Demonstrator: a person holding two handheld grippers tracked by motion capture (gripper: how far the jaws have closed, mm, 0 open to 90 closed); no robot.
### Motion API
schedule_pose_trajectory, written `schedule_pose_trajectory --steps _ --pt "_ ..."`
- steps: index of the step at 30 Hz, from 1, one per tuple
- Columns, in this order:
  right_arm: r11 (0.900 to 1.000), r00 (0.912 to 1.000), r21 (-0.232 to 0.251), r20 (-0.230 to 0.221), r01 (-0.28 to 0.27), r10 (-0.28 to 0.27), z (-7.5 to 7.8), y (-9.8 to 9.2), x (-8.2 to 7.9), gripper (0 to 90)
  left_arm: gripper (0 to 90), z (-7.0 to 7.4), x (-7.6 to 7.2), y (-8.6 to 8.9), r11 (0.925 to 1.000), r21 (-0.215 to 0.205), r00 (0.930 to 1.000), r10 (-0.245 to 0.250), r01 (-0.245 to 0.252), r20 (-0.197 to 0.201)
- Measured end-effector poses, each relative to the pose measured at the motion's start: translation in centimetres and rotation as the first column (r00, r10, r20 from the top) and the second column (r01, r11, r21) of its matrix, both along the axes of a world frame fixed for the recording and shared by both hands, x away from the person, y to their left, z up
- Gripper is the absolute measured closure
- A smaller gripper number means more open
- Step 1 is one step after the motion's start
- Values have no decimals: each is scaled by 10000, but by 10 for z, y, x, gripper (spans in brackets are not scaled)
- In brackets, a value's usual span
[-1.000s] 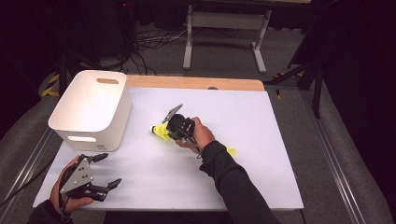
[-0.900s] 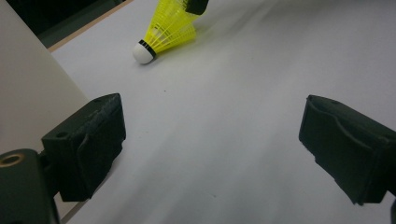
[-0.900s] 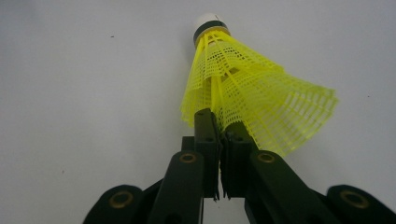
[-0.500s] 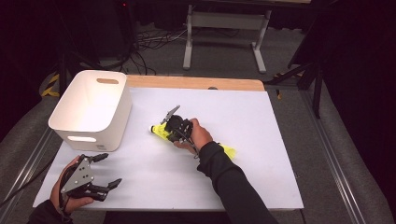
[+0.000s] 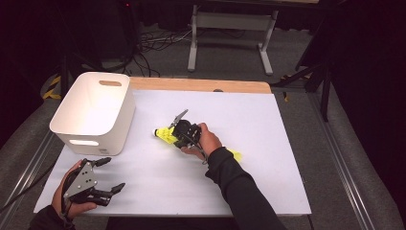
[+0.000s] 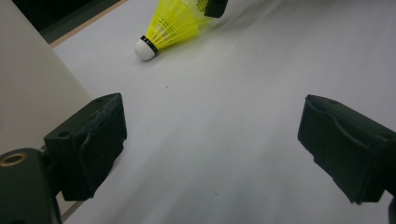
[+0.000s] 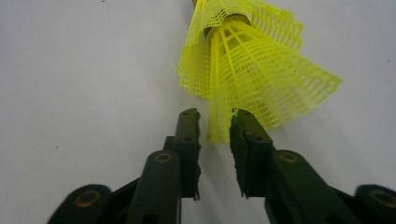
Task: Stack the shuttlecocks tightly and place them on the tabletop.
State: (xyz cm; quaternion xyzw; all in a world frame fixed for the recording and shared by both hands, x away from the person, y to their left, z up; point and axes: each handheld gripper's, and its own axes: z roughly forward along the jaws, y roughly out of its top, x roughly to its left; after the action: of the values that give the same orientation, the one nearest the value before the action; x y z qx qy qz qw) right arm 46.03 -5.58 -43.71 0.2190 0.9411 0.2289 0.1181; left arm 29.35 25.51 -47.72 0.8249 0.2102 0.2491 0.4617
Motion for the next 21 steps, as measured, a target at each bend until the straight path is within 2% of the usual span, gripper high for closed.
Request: schedule_pose_trajectory --steps 3,9,15,21 --pt "9999 10000 86 5 -86 86 2 -2 -1 871 92 0 0 0 10000 15 10000 36 -36 8" --pt "9998 9999 48 -8 -170 170 1 -1 -2 884 92 0 0 0 10000 -13 9999 97 -97 35" --pt "9999 9999 -44 48 -109 109 0 0 -2 824 89 1 -1 1 10000 -42 9999 75 -75 67" --pt "9998 9993 188 364 -94 87 6 -4 -5 730 89 1 -1 1 9998 -211 9999 60 -58 91"
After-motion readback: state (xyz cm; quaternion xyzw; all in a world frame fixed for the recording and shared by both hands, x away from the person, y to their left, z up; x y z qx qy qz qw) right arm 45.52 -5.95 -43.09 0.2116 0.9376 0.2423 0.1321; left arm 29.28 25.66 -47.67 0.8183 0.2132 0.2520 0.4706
